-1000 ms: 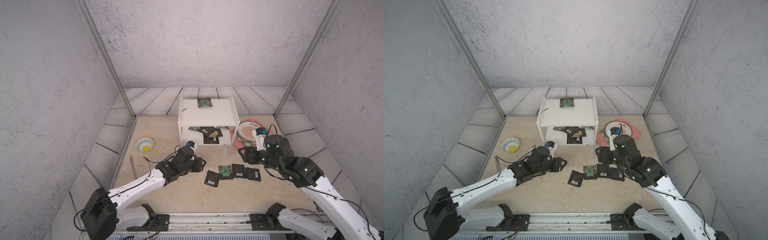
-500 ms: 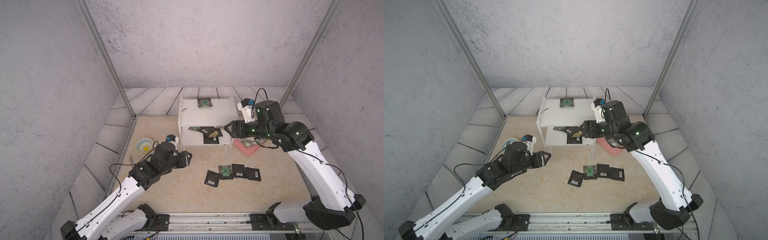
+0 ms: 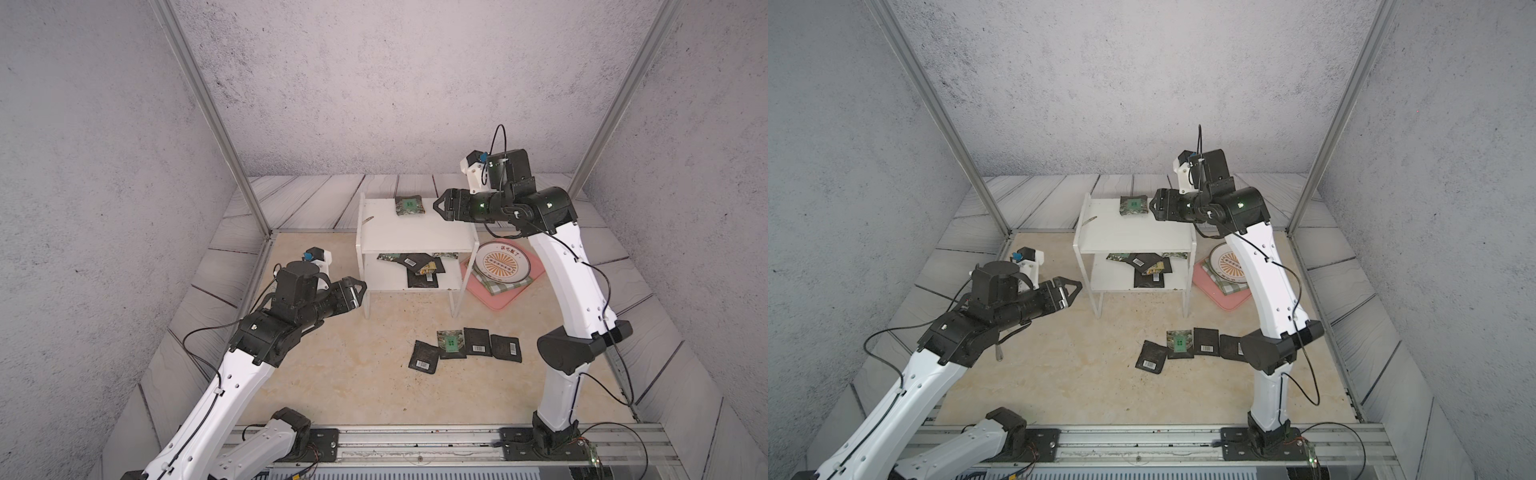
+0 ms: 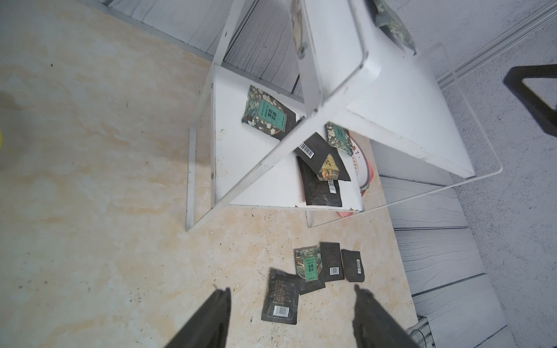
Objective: Remove the tea bags from the shelf
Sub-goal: Pick up the tea bag from the shelf.
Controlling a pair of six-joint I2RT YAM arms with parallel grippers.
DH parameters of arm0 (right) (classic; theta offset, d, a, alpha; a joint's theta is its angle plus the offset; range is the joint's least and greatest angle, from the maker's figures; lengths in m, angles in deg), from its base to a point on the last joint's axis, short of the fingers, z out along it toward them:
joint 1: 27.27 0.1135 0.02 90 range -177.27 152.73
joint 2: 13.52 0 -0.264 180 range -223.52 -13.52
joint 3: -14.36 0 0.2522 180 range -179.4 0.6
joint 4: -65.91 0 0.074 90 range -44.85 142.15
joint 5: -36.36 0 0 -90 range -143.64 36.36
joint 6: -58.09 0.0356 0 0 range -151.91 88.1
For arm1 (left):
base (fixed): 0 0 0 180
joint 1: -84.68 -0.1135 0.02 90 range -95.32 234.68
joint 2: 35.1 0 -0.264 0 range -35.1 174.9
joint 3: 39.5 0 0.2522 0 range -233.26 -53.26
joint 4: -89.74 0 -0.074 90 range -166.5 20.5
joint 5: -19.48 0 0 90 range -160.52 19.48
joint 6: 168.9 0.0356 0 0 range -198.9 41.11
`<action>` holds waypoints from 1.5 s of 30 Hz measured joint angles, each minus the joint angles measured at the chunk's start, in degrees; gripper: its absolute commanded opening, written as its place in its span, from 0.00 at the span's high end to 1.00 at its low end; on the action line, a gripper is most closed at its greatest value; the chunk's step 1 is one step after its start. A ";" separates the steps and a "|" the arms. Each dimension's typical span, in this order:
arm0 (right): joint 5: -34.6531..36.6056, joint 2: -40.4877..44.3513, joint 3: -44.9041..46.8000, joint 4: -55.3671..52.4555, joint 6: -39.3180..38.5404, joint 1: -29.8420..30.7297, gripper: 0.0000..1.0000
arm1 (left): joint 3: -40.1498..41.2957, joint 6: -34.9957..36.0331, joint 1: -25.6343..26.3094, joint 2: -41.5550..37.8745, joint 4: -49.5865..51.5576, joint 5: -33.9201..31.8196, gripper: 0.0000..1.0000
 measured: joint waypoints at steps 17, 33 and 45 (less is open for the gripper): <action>-8.83 -13.20 -0.94 19.87 7.39 -1.57 0.31 | 2.75 -0.42 -6.73 0.61 -2.03 6.84 0.32; -10.10 -17.11 -2.99 24.30 7.67 -0.55 0.50 | 8.55 -2.32 -8.94 -0.83 -4.90 10.75 0.32; -0.68 -14.58 -0.52 19.30 -6.05 3.91 0.55 | 9.49 -2.58 -9.44 -0.87 -5.66 10.93 0.32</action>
